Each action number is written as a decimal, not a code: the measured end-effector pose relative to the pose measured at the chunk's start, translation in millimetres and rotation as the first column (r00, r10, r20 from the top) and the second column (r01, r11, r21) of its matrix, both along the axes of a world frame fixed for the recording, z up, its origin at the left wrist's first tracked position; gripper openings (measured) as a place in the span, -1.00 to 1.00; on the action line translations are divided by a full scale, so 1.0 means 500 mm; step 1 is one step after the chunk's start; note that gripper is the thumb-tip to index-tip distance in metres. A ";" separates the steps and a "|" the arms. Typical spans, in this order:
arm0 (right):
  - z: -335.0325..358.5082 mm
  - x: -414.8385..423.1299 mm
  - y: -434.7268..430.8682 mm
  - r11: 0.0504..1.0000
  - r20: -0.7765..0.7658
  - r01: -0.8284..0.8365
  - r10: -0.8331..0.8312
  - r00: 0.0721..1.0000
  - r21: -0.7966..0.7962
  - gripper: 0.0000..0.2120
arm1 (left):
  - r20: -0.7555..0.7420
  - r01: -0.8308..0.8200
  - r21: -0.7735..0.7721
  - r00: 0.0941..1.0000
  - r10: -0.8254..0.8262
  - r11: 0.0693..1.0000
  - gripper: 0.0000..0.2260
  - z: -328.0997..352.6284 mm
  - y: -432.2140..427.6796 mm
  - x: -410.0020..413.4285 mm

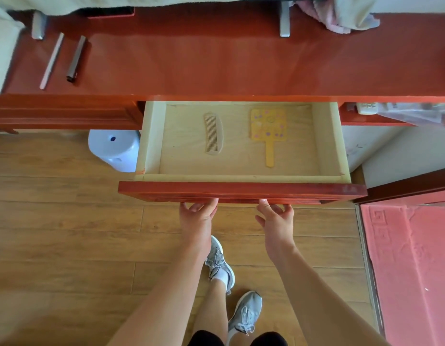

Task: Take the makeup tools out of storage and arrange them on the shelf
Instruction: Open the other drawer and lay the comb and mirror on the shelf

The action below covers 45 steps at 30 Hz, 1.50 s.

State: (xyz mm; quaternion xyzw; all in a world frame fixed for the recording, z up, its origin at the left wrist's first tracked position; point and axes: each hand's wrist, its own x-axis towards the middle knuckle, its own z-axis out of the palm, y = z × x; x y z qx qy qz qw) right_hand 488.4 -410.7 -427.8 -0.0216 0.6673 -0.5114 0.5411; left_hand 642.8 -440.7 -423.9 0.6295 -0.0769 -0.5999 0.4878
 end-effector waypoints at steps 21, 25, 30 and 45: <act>0.047 -0.009 0.088 0.993 -0.121 -0.096 0.103 0.987 0.063 -0.08 | 0.158 0.107 0.064 0.981 -0.116 0.992 -0.07 0.048 0.062 0.020; 0.102 -0.011 0.115 0.981 -0.271 -0.182 0.193 0.943 0.066 -0.24 | 0.264 0.174 0.082 0.946 -0.190 0.981 -0.27 0.106 0.092 0.026; 0.188 -0.012 0.131 0.952 -0.433 -0.303 0.292 0.853 0.044 -0.45 | 0.443 0.320 0.037 0.844 -0.302 0.947 -0.57 0.180 0.115 0.036; 0.437 -0.018 0.098 0.748 -0.882 -0.609 0.443 0.160 0.265 -0.47 | 0.949 0.814 0.044 0.147 -0.279 0.579 -0.57 0.431 0.091 0.057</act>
